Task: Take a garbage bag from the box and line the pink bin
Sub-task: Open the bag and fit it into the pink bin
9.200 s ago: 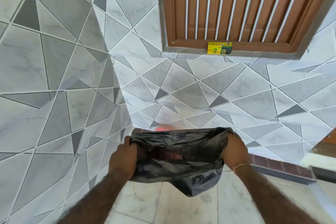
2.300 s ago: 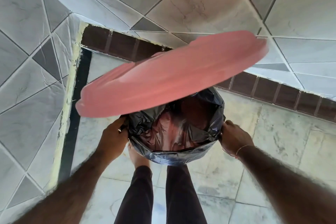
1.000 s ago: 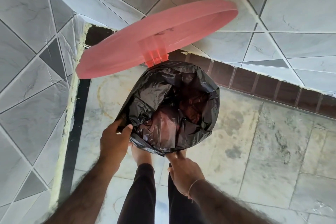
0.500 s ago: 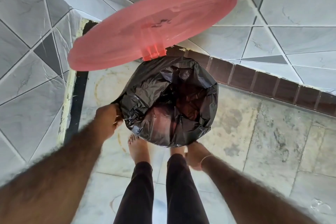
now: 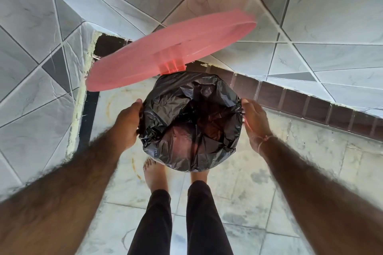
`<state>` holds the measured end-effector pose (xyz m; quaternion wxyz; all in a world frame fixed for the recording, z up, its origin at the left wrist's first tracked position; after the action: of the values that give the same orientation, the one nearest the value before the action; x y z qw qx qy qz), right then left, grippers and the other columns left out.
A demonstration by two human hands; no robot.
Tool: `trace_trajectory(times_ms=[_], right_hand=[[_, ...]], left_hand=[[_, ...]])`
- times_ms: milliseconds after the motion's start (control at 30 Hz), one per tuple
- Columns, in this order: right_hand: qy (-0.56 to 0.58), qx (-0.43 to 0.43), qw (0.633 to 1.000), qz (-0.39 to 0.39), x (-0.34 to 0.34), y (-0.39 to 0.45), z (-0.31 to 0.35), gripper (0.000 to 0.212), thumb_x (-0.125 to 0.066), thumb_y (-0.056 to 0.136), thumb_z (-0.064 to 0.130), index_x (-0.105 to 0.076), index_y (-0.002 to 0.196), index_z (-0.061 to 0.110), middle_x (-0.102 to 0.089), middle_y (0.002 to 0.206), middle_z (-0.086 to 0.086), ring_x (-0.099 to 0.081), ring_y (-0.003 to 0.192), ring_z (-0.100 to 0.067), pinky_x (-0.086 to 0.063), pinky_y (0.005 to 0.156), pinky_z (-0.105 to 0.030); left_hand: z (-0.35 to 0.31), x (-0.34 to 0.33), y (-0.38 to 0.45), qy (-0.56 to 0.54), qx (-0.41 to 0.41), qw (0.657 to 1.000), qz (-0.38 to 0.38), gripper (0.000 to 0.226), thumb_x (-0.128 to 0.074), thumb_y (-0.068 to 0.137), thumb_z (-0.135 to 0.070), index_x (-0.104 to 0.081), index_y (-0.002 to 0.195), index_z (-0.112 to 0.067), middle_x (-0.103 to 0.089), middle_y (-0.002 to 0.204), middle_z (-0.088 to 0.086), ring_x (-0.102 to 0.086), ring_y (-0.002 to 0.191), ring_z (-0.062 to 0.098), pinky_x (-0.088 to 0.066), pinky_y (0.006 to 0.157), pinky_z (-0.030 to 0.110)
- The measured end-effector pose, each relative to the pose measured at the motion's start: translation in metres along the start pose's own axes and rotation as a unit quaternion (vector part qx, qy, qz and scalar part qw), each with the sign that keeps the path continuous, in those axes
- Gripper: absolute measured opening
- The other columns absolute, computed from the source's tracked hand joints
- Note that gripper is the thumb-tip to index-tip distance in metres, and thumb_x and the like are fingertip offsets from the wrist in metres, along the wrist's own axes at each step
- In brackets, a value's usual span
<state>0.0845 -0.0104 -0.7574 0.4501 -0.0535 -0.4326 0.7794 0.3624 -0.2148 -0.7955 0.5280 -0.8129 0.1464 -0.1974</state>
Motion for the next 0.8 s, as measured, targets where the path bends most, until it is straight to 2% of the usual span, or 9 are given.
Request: trace_trajectory(times_ms=[167,267,367,433,500,567,600,700,800], right_hand=[[-0.076,-0.024,0.994,0.075,-0.014,-0.006,0.016,0.043,-0.041,0.100,0.040,-0.065,0.120,0.010,-0.069,0.118,-0.009,-0.066,0.100,-0.020,-0.048,0.067,-0.022],[-0.099,-0.058,0.986,0.125,-0.020,-0.017,0.023,0.044,-0.032,0.105,0.033,-0.052,0.135,0.009,-0.057,0.133,-0.010,-0.057,0.113,-0.019,-0.045,0.074,-0.023],[-0.073,-0.060,0.983,0.157,-0.021,-0.027,0.034,0.046,-0.027,0.105,0.032,-0.045,0.139,0.007,-0.053,0.130,-0.008,-0.054,0.087,-0.002,-0.035,0.063,-0.011],[-0.086,-0.048,0.986,0.137,-0.015,-0.027,0.039,0.043,-0.028,0.105,0.029,-0.048,0.134,0.004,-0.057,0.128,-0.010,-0.056,0.089,-0.006,-0.044,0.078,-0.022],[-0.090,-0.027,0.991,0.097,-0.009,-0.022,0.044,0.032,-0.032,0.105,0.028,-0.058,0.103,0.009,-0.061,0.106,-0.007,-0.056,0.092,-0.016,-0.042,0.094,-0.038],[-0.111,-0.005,0.993,0.040,0.000,-0.014,0.048,0.036,-0.040,0.100,0.036,-0.058,0.088,0.007,-0.055,0.091,-0.017,-0.050,0.082,-0.017,-0.039,0.083,-0.038],[-0.120,-0.001,0.993,0.022,0.003,-0.012,0.049,0.044,-0.043,0.095,0.042,-0.059,0.094,0.001,-0.058,0.102,-0.030,-0.051,0.084,-0.021,-0.038,0.078,-0.038],[-0.078,0.005,0.997,0.009,0.006,-0.008,0.071,0.055,-0.044,0.091,0.046,-0.059,0.115,-0.001,-0.064,0.113,-0.027,-0.063,0.088,-0.030,-0.048,0.075,-0.044],[0.051,-0.012,0.997,0.064,-0.004,-0.012,0.104,0.049,-0.041,0.096,0.051,-0.058,0.127,0.017,-0.064,0.125,-0.013,-0.062,0.108,-0.018,-0.050,0.095,-0.046]], left_hand=[[-0.033,0.004,-0.008,0.028,-0.064,0.996,-0.058,0.024,-0.058,0.089,-0.039,-0.071,0.091,-0.019,-0.069,0.087,0.001,-0.057,0.075,0.020,-0.042,0.066,0.030],[-0.050,-0.003,-0.016,0.034,-0.109,0.993,-0.019,0.028,-0.057,0.088,-0.033,-0.071,0.108,-0.020,-0.073,0.104,0.005,-0.062,0.082,0.019,-0.045,0.069,0.029],[-0.053,-0.008,-0.019,0.026,-0.103,0.994,0.025,0.029,-0.045,0.098,-0.027,-0.064,0.118,-0.022,-0.069,0.102,0.002,-0.061,0.089,0.019,-0.043,0.080,0.035],[-0.051,0.002,-0.018,0.013,-0.082,0.997,0.004,0.030,-0.048,0.096,-0.024,-0.063,0.121,-0.018,-0.070,0.111,0.006,-0.063,0.103,0.022,-0.046,0.088,0.037],[-0.051,0.015,-0.022,-0.010,-0.073,0.997,-0.035,0.023,-0.053,0.092,-0.019,-0.067,0.110,-0.013,-0.070,0.108,0.008,-0.065,0.100,0.021,-0.050,0.080,0.032],[-0.052,0.027,-0.027,-0.044,-0.076,0.995,-0.057,0.013,-0.053,0.092,-0.017,-0.066,0.093,-0.014,-0.068,0.091,0.005,-0.065,0.081,0.017,-0.048,0.070,0.027],[-0.053,0.033,-0.030,-0.065,-0.079,0.993,-0.061,0.015,-0.051,0.092,-0.017,-0.065,0.087,-0.015,-0.065,0.084,0.004,-0.063,0.072,0.016,-0.047,0.064,0.025],[-0.056,0.052,-0.039,-0.178,-0.066,0.980,-0.059,0.023,-0.043,0.095,-0.027,-0.062,0.089,-0.016,-0.063,0.071,0.002,-0.059,0.060,0.014,-0.042,0.049,0.016],[-0.067,0.061,-0.048,-0.283,-0.052,0.958,-0.008,0.029,-0.054,0.091,-0.045,-0.064,0.092,-0.018,-0.065,0.088,0.004,-0.060,0.072,0.015,-0.046,0.052,0.019]])
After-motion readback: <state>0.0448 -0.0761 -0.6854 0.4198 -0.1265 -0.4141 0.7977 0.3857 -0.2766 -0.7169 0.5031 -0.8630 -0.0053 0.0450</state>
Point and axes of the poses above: each hand's wrist, its own y-axis towards the middle knuckle, its own x-axis out of the back of the hand, z = x × y, the point moved 8 cm from there along y, towards the middle knuckle
